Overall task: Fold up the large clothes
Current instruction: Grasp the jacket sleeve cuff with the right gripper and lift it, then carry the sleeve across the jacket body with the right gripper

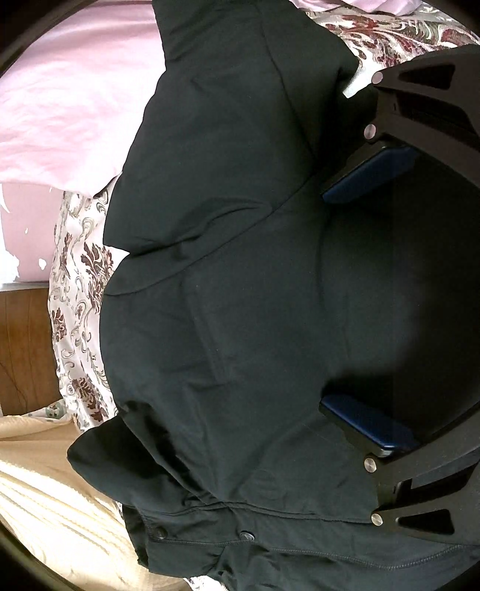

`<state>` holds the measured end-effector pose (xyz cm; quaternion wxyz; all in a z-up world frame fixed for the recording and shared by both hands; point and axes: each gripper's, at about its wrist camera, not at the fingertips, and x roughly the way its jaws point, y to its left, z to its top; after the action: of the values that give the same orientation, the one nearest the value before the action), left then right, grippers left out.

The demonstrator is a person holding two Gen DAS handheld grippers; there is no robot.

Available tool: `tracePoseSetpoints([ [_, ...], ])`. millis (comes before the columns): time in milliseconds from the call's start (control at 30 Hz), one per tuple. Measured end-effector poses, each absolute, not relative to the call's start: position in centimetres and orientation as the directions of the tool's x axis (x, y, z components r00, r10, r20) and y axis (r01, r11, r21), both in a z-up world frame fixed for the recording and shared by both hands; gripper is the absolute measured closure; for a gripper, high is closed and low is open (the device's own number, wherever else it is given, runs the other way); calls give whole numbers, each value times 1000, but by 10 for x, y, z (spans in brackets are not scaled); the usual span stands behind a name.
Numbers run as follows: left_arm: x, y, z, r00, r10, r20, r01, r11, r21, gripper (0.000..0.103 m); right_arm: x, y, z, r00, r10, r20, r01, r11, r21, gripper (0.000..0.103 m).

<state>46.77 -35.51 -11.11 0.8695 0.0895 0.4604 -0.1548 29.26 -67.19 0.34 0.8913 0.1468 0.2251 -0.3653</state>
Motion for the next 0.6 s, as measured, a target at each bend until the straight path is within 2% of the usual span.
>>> tracePoseSetpoints([
  [267, 468, -355, -111, 529, -188, -827, 352, 936, 12, 0, 281, -675, 7, 652, -582, -487, 709, 695, 120, 70],
  [400, 467, -355, -112, 530, -187, -827, 352, 936, 13, 0, 271, -676, 15, 686, -577, -443, 686, 716, 130, 48],
  [467, 468, -355, -112, 530, -187, -827, 352, 936, 13, 0, 270, -679, 20, 694, -578, -429, 676, 728, 114, 45],
  [567, 467, -355, -112, 530, -186, -828, 352, 936, 15, 0, 276, -688, 23, 698, -556, -452, 660, 743, 106, 46],
  [600, 467, -354, -112, 530, -187, -827, 353, 936, 14, 0, 275, -690, 24, 692, -558, -458, 666, 738, 106, 60],
])
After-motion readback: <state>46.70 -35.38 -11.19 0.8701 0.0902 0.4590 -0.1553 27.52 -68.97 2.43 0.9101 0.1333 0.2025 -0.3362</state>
